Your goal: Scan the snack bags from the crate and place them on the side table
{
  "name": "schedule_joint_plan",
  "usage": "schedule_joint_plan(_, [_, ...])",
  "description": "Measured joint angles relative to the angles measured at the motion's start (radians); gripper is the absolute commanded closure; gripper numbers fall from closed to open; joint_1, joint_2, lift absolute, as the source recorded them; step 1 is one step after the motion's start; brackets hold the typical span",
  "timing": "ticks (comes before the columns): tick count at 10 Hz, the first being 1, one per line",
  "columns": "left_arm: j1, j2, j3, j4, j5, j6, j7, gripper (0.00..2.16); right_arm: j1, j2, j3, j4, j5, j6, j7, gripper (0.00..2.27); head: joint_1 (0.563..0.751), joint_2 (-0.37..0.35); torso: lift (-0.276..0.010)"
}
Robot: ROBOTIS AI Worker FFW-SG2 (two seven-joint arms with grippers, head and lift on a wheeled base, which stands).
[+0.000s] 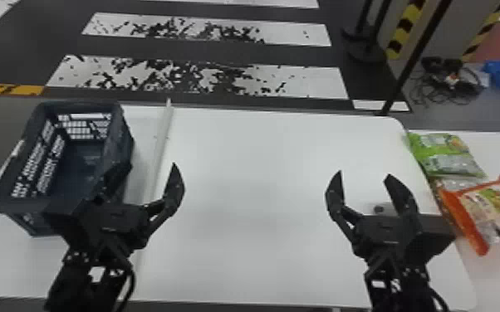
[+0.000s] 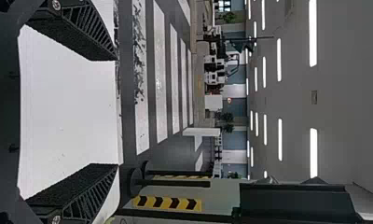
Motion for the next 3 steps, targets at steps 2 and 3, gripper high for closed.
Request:
schedule_joint_plan(2, [0.0, 0.0, -0.001, -0.001, 0.0, 0.0, 0.0, 0.08, 0.001, 0.0, 0.0, 0.0, 0.0, -0.001, 0.0, 0.07, 0.695, -0.048, -0.05])
schedule_joint_plan(3, [0.0, -0.001, -0.001, -0.001, 0.0, 0.0, 0.0, 0.08, 0.002, 0.0, 0.0, 0.0, 0.0, -0.001, 0.0, 0.07, 0.695, -0.049, -0.05])
